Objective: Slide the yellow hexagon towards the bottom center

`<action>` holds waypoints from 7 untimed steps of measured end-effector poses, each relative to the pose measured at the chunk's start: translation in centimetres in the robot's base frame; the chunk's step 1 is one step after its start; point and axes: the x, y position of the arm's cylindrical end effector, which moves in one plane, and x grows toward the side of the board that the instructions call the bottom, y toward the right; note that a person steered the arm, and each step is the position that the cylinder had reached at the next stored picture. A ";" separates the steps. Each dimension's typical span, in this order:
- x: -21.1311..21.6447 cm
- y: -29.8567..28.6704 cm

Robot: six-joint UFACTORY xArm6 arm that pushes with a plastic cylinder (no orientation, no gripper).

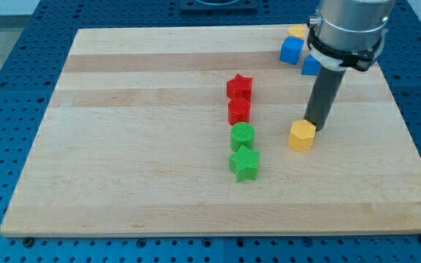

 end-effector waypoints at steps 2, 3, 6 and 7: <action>0.0 -2.1; 0.0 -3.1; 3.7 -4.4; 6.0 -4.4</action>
